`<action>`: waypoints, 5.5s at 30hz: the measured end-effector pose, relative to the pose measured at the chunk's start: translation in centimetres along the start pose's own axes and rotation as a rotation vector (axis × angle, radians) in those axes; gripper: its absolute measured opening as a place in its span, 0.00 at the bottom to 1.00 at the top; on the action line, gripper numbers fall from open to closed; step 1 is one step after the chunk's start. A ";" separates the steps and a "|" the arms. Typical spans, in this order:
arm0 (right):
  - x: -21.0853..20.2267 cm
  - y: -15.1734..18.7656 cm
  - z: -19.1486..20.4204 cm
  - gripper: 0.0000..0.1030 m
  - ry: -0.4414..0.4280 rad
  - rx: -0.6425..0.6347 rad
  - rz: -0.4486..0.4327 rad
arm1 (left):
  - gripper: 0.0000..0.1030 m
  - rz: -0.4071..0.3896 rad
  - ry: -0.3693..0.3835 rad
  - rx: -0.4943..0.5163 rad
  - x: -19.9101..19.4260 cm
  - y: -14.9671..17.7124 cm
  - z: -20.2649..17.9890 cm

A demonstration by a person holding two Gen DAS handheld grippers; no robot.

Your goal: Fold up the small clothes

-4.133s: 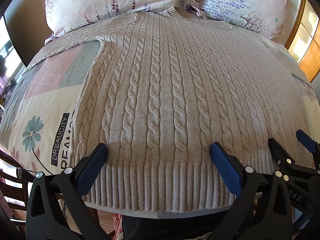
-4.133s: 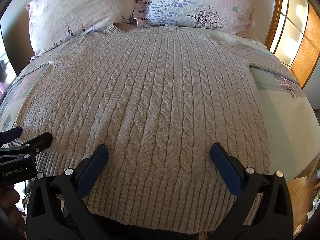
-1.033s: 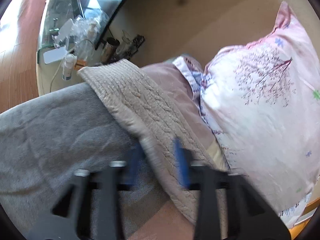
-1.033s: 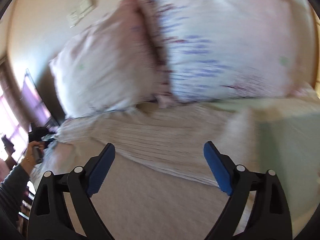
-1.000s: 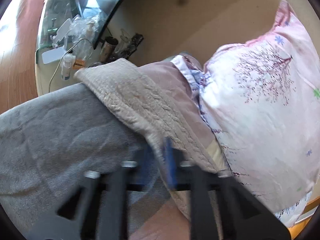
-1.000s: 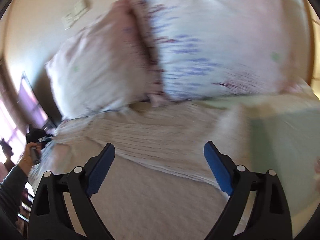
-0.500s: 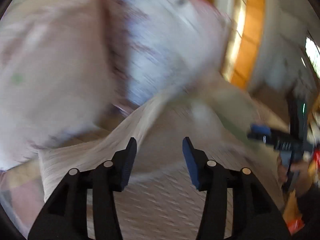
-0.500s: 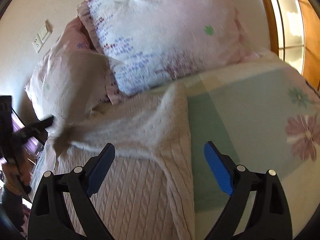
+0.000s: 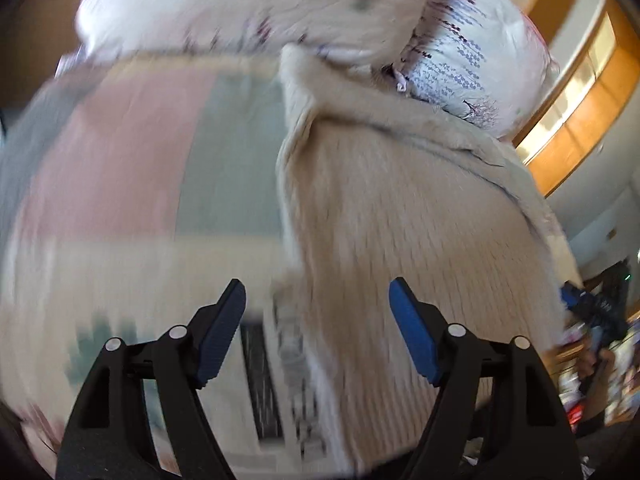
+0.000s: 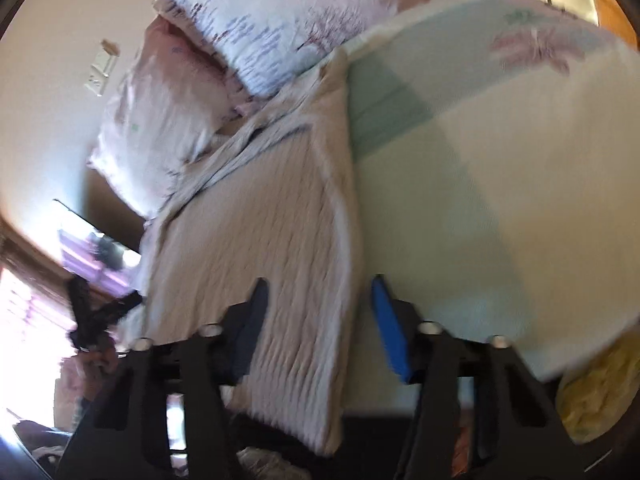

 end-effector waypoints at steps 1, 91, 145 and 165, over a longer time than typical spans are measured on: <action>0.2 0.8 0.0 0.36 -0.041 0.013 0.031 | 0.61 -0.007 0.019 -0.014 -0.2 0.7 0.0; 19.9 -19.8 19.2 0.55 -0.061 -0.261 0.118 | 0.48 -0.062 0.105 0.009 18.9 -19.5 -7.0; 15.8 -4.5 21.5 0.99 0.509 -0.496 -0.092 | 0.98 0.006 -0.356 0.142 16.8 -5.9 -11.8; 16.0 -4.7 21.5 0.99 0.508 -0.498 -0.091 | 0.98 0.006 -0.354 0.142 16.8 -5.9 -11.7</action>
Point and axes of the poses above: each gripper's, at about its wrist camera, not at the fingertips, and x roughly the way its jaws point, z to its left, y to its underside, the point moved 1 cm from there along x, roughly the way its jaws point, and after that the axes turned 15 degrees about y, right-handed, at the moved point
